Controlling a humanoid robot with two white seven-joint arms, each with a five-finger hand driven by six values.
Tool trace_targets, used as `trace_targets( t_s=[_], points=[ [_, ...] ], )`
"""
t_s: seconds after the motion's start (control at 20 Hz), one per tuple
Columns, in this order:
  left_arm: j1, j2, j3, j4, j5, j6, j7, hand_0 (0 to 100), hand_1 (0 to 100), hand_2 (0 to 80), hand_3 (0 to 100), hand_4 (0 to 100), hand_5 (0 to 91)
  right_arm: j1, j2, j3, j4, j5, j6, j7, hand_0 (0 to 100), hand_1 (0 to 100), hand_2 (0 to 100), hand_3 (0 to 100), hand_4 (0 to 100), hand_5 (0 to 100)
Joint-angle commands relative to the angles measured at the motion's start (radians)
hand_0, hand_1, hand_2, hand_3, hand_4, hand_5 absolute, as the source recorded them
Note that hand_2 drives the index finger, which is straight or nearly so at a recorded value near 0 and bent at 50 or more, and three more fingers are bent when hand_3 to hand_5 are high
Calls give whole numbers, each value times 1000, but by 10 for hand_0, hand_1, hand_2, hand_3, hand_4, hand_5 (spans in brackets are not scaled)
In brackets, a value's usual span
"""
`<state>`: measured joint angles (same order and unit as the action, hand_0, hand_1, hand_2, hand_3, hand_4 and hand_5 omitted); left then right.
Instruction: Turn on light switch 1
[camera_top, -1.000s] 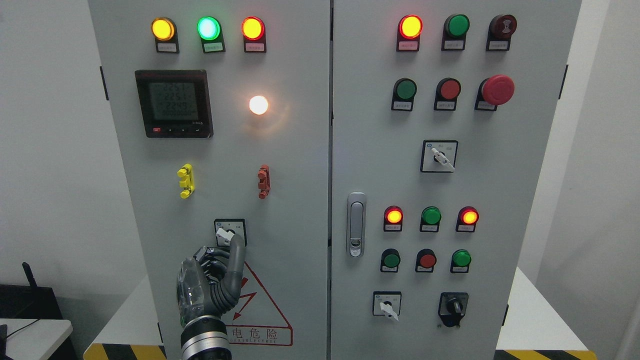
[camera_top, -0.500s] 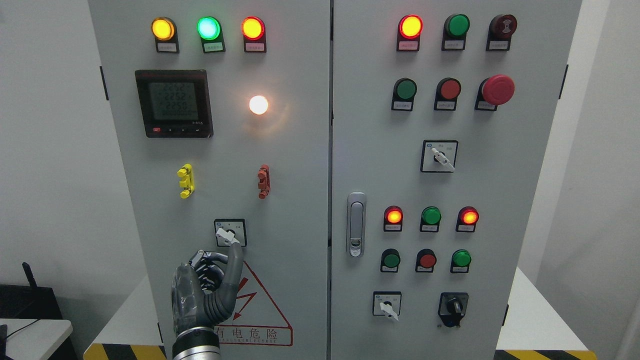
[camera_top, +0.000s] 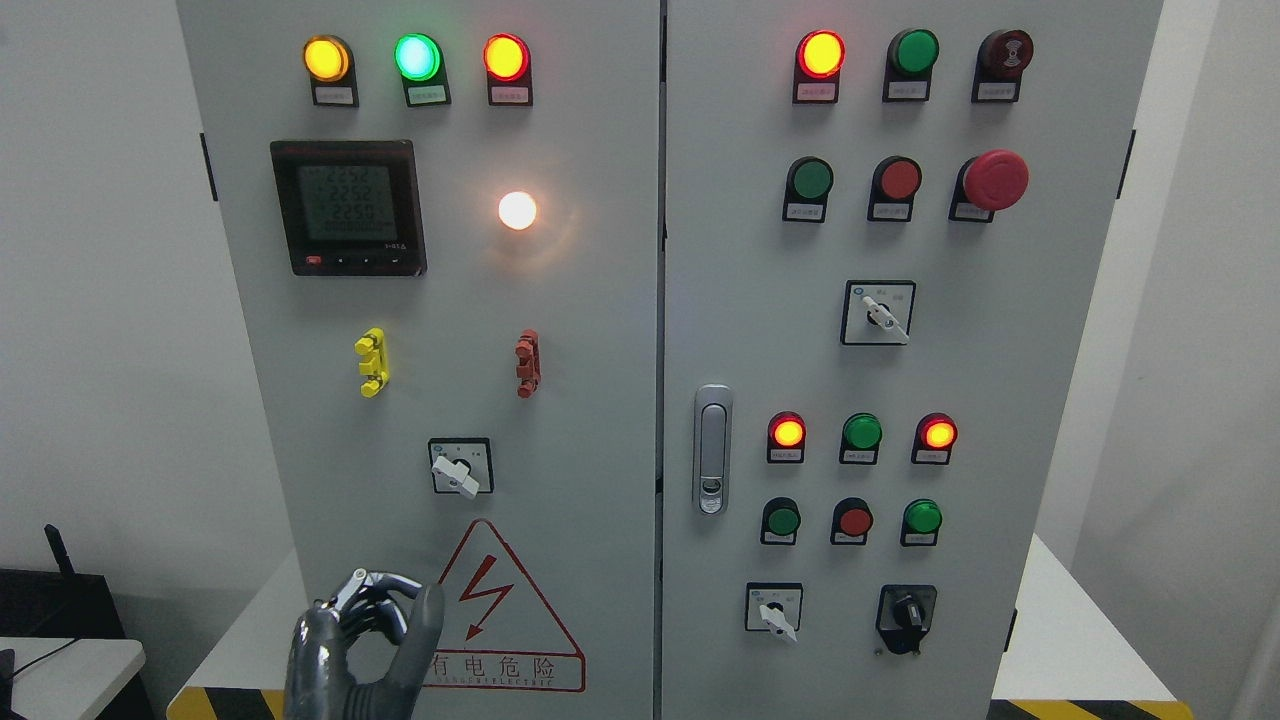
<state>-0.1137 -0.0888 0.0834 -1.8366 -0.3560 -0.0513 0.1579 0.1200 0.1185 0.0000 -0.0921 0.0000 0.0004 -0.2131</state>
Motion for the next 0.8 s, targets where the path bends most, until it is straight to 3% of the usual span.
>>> trace_targets(
  t_s=[0.0, 0.15, 0.25, 0.45, 0.55, 0.75],
  points=[
    [158, 24, 353, 43, 49, -41, -67, 0, 108, 337, 508, 561, 265, 0, 0, 23, 0, 5, 0, 0, 120, 389, 0, 0, 0, 0],
    [189, 30, 476, 185, 80, -47, -70, 0, 61, 203, 284, 383, 184, 1, 0, 23, 0, 5, 0, 0, 120, 389, 0, 0, 0, 0],
    [195, 30, 553, 294, 80, -68, -70, 0, 44, 147, 217, 315, 149, 0, 0, 23, 0, 5, 0, 0, 120, 389, 0, 0, 0, 0],
    [241, 38, 631, 569, 77, -145, -70, 0, 0, 107, 177, 250, 109, 0, 0, 23, 0, 5, 0, 0, 120, 389, 0, 0, 0, 0],
    [259, 46, 662, 718, 77, -180, -70, 13, 0, 105, 150, 204, 32, 0, 0, 23, 0, 5, 0, 0, 120, 389, 0, 0, 0, 0],
    [279, 52, 678, 981, 80, -190, -77, 20, 0, 100, 105, 165, 0, 0, 0, 23, 0, 5, 0, 0, 120, 389, 0, 0, 0, 0]
  ],
)
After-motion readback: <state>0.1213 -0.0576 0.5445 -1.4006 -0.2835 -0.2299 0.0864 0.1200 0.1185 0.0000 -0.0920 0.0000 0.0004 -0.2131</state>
